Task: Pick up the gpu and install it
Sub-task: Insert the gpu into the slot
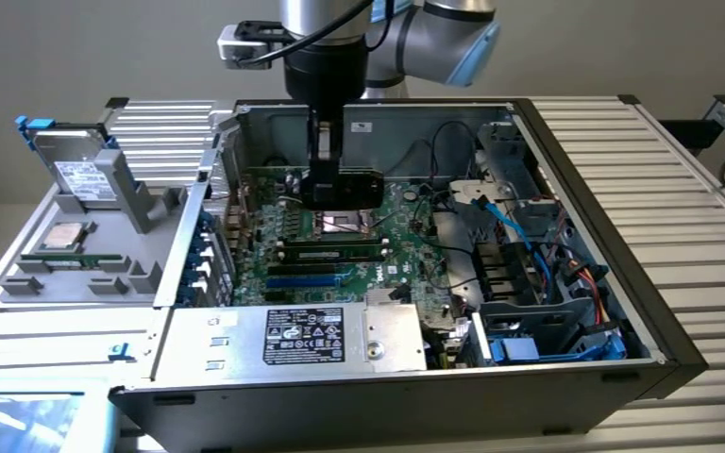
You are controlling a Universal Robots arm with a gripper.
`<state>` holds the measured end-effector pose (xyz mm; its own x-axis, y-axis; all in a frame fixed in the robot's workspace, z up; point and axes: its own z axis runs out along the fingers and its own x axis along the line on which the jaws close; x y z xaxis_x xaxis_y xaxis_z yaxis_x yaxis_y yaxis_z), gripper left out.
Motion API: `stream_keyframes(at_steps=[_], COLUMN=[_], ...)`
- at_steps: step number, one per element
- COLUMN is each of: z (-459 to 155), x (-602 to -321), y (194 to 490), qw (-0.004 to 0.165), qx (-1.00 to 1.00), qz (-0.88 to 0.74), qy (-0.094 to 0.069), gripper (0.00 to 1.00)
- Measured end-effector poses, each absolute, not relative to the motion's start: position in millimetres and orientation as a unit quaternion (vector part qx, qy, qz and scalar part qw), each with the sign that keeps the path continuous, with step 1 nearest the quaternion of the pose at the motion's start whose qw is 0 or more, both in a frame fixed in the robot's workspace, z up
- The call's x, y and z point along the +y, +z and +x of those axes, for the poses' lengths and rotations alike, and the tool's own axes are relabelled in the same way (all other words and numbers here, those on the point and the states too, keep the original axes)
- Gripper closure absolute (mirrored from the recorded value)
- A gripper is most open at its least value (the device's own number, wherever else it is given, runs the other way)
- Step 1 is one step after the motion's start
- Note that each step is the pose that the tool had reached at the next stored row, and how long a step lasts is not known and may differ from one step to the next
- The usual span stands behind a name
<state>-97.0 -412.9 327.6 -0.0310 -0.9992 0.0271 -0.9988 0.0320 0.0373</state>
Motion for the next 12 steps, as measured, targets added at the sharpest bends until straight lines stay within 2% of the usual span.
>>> stream_keyframes(at_steps=[9,12], z=[-97.1,-97.3], x=[-440.1,-444.9], y=[317.2,311.8], qw=[0.004,0.003], qx=[-0.718,-0.718], qz=[0.696,0.696], qy=[-0.024,-0.025], gripper=[0.72,0.72])
